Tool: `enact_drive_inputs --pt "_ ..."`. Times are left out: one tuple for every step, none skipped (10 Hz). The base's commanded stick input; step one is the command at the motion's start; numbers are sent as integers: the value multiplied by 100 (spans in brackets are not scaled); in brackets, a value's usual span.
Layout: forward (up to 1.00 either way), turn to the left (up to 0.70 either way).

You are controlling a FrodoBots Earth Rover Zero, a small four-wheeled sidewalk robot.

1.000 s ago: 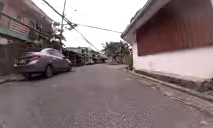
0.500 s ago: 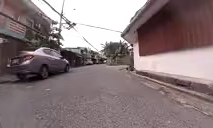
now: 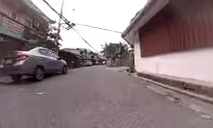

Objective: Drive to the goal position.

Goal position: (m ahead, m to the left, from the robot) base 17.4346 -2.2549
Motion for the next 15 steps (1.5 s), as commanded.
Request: enact_drive_inputs --pt "70 0" --pt "70 0" --pt "70 0" --pt "70 0" --pt "70 0" --pt "70 0" --pt "70 0" --pt "70 0" --pt "70 0" --pt "70 0" --pt "70 0" --pt "70 0" --pt "70 0" --pt "70 0" --pt "70 0"
